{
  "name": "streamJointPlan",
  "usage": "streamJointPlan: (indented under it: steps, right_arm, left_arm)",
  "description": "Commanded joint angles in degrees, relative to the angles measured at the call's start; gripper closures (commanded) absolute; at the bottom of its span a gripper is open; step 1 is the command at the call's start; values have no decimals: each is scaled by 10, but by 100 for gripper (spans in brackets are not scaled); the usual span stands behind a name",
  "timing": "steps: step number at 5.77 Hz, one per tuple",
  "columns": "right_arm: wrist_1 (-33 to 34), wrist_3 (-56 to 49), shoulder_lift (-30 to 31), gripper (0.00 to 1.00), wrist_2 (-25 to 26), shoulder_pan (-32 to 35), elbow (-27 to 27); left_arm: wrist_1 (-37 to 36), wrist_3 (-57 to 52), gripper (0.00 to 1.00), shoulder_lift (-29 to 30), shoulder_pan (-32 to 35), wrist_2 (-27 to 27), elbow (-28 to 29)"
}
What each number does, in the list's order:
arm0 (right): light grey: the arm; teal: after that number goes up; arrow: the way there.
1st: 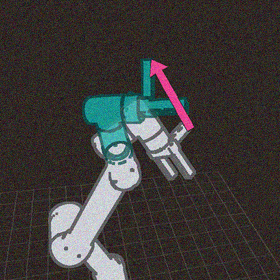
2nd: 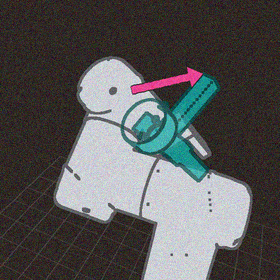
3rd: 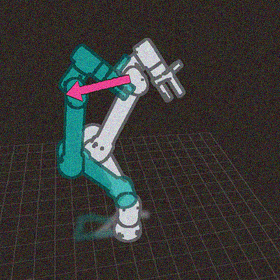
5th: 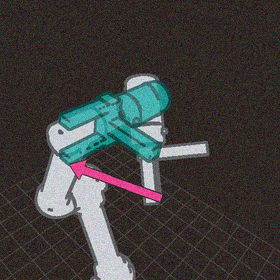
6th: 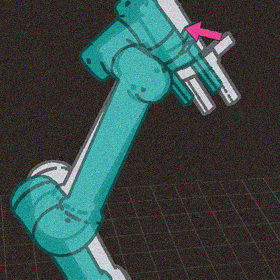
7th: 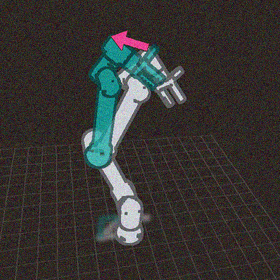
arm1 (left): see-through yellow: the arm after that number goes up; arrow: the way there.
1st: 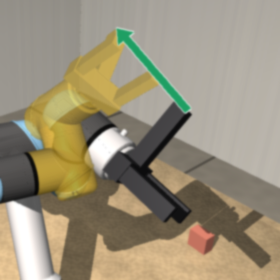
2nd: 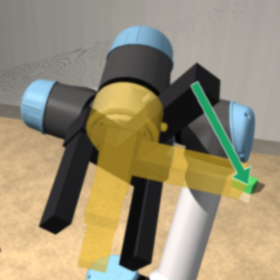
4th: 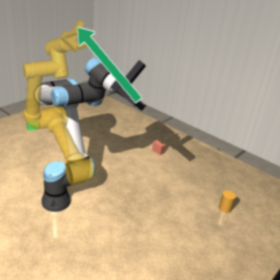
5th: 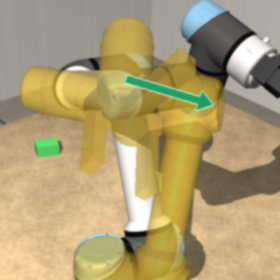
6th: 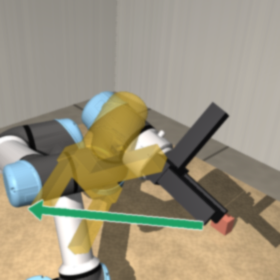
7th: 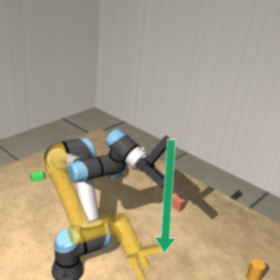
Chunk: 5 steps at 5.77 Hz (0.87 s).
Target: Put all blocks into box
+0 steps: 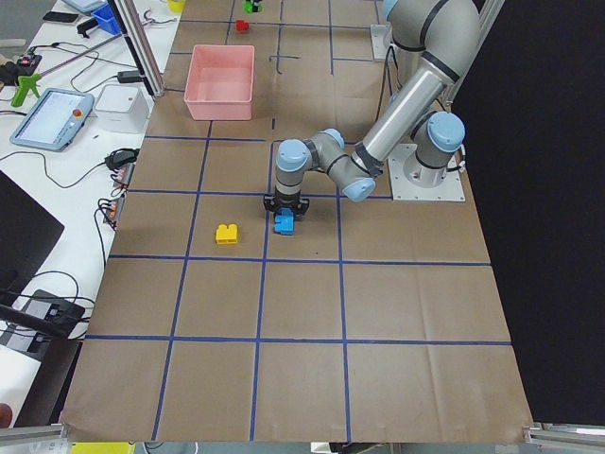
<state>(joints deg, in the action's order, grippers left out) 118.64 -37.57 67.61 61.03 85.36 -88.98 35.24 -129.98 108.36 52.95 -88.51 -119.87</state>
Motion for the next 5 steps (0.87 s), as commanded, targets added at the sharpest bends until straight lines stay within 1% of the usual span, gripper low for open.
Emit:
streamJointPlan:
  steps: [1, 2, 3, 4, 5]
  right_arm:
    - [50, 18, -130, 91, -72, 87, 118]
    - [59, 18, -157, 91, -72, 106, 140]
    - [64, 21, -158, 1, -72, 107, 139]
    - [59, 20, -158, 0, -65, 107, 137]
    - [59, 18, -153, 0, -62, 107, 137]
  left_arm:
    - [13, 37, 83, -20, 7, 2, 67]
    - [125, 76, 87, -38, 8, 7, 136]
    - [228, 115, 88, -52, 9, 10, 203]
    - [309, 154, 90, -57, 23, 20, 264]
    - [363, 199, 90, -51, 45, 26, 313]
